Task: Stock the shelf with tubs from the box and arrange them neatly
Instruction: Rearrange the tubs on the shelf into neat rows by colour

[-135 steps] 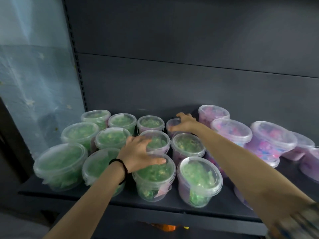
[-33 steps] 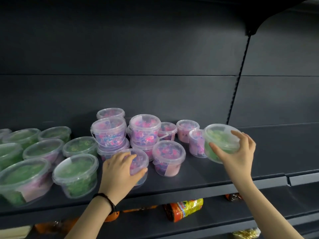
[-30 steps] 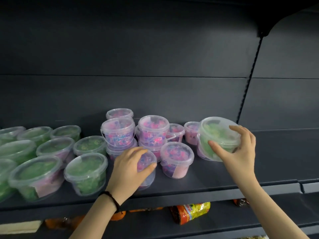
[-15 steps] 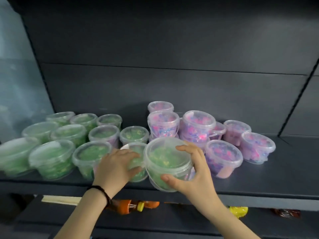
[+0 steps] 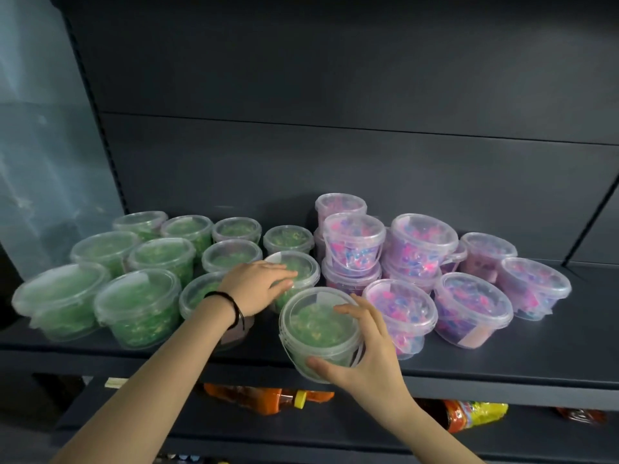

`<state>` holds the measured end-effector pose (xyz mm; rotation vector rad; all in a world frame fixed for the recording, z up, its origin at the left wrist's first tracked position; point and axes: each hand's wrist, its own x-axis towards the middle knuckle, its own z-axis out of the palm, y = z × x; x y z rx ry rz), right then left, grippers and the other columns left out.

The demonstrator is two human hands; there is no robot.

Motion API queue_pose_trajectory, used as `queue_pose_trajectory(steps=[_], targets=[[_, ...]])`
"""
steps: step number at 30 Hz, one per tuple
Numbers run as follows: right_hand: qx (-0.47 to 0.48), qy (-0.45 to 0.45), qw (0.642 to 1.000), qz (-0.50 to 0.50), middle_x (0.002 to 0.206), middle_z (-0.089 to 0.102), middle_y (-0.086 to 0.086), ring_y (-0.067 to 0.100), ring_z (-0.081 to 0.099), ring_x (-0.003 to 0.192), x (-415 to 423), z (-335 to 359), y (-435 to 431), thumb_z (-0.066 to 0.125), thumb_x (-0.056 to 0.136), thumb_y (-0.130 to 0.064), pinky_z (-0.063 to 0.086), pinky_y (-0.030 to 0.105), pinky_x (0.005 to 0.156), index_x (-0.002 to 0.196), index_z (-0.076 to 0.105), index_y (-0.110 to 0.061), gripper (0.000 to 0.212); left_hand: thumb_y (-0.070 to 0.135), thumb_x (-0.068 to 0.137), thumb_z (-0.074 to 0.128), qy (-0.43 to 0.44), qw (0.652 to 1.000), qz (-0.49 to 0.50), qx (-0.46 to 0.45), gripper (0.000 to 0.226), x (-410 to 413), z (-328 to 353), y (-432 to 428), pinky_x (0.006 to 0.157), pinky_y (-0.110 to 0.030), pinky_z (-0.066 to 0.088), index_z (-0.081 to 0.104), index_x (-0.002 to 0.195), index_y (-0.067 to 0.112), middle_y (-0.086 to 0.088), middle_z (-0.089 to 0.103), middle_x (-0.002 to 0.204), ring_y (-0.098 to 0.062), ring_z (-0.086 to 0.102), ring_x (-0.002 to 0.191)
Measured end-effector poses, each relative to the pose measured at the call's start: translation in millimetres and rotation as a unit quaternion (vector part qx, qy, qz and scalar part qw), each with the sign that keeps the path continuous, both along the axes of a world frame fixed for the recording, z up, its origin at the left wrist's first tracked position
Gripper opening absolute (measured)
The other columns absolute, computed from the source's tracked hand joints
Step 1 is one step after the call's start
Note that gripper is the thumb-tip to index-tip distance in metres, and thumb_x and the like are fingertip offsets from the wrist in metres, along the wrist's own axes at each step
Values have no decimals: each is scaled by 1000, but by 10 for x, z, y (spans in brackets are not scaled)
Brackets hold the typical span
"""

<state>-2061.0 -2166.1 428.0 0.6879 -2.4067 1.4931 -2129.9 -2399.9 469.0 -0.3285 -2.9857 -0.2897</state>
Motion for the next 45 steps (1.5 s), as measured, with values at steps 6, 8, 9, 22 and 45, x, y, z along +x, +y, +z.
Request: queue_pose_trajectory(steps=[6, 8, 9, 22, 45], targets=[[20, -29, 999, -15, 132, 31, -22, -21, 23, 122, -116, -121, -312, 72, 49, -69, 25, -1, 96, 121, 48, -37, 83, 33, 101, 40, -4, 997, -30, 78, 38, 110, 109, -178, 111, -23, 27, 51, 137, 26, 6, 47, 144, -10, 42, 132], [16, -43, 999, -19, 131, 30, -18, -20, 25, 121, -166, -125, -402, 72, 48, -68, 28, 3, 99, 122, 46, -35, 84, 34, 98, 47, 53, 993, -6, 105, 34, 215, 105, -296, 104, -30, 40, 58, 130, 25, 7, 57, 132, -10, 55, 115], [16, -45, 999, -25, 129, 29, -16, -16, 28, 120, -188, -128, -447, 71, 48, -67, 31, 9, 103, 122, 45, -35, 84, 38, 96, 49, 78, 991, 8, 111, 35, 276, 93, -360, 100, -30, 43, 60, 127, 25, 9, 59, 127, -9, 58, 110], [158, 30, 987, 30, 143, 24, -25, -7, 14, 133, -232, -38, -289, 43, 74, -58, 20, 26, 116, 147, 31, -30, 78, 82, 78, 13, 104, 993, 38, 52, 81, 798, -251, -675, 107, -26, 24, 58, 126, 36, 15, 49, 139, -2, 39, 129], [293, 69, 952, 51, 104, 54, -24, 6, 45, 102, -467, 379, -388, 59, 72, -69, 39, 23, 92, 109, 69, -38, 50, 89, 69, 27, 10, 993, -54, 107, 47, 891, -93, -1061, 114, -33, 21, 41, 103, 60, 35, 44, 133, 6, 32, 131]])
